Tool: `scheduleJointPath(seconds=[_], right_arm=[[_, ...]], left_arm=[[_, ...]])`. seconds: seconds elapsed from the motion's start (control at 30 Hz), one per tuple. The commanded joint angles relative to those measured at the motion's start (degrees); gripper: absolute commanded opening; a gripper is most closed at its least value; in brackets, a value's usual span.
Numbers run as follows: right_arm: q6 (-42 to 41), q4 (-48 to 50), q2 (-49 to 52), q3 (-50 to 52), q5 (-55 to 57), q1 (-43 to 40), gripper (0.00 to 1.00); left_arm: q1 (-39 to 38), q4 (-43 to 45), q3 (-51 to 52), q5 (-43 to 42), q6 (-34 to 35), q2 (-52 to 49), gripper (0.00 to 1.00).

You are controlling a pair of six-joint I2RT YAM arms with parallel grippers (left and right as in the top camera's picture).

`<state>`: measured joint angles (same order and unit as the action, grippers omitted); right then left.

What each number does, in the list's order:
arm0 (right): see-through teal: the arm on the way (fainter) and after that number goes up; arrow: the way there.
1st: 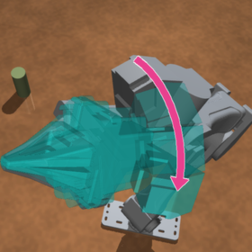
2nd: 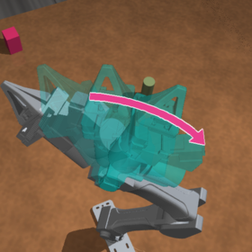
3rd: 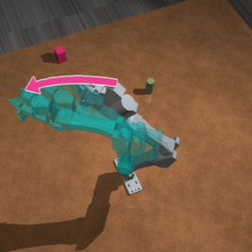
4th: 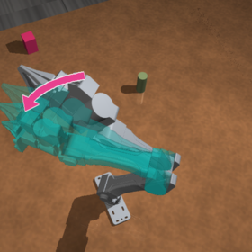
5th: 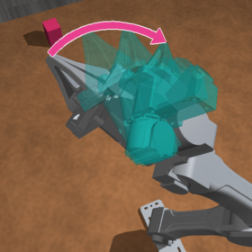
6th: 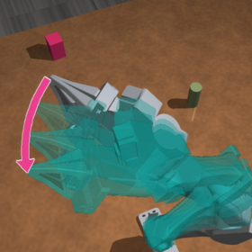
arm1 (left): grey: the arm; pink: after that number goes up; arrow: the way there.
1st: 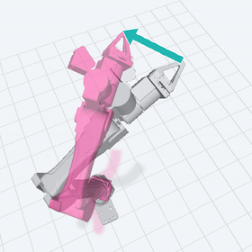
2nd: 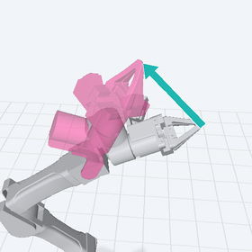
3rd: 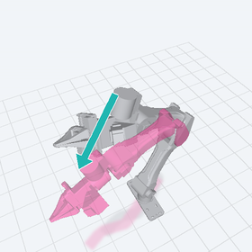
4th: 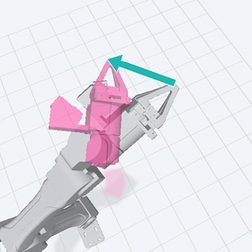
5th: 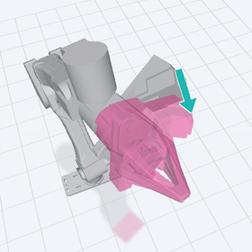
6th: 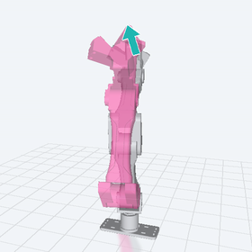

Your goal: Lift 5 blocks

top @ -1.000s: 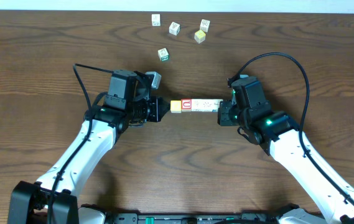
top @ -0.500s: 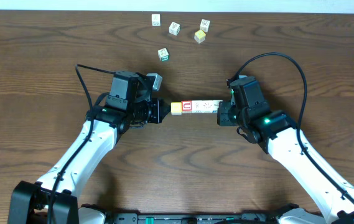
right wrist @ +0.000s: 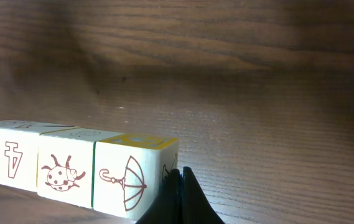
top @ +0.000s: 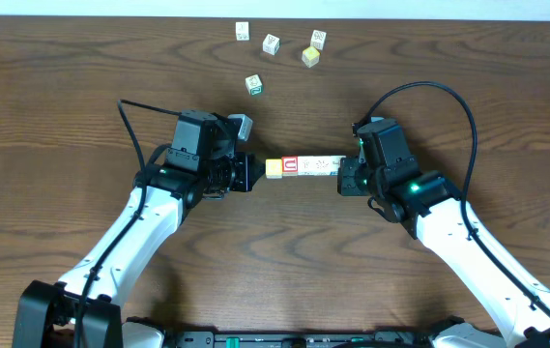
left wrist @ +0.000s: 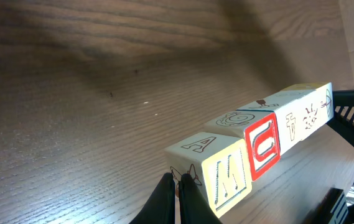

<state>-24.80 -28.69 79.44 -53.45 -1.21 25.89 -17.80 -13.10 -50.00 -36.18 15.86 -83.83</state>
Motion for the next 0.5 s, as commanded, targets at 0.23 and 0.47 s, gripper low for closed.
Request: scheduleJointPath(seconds=[0.23, 0.47], right_arm=[[-0.5, 2.5, 0.1, -3.1, -18.7, 5.7, 0.01], [-1.1, 2.7, 2.1, -3.1, -18.7, 5.7, 0.01]], left_arm=[[-5.1, 1.2, -2.4, -12.6, 0.6, -1.3, 0.07], [-5.1, 1.2, -2.4, -12.6, 0.6, -1.3, 0.07]])
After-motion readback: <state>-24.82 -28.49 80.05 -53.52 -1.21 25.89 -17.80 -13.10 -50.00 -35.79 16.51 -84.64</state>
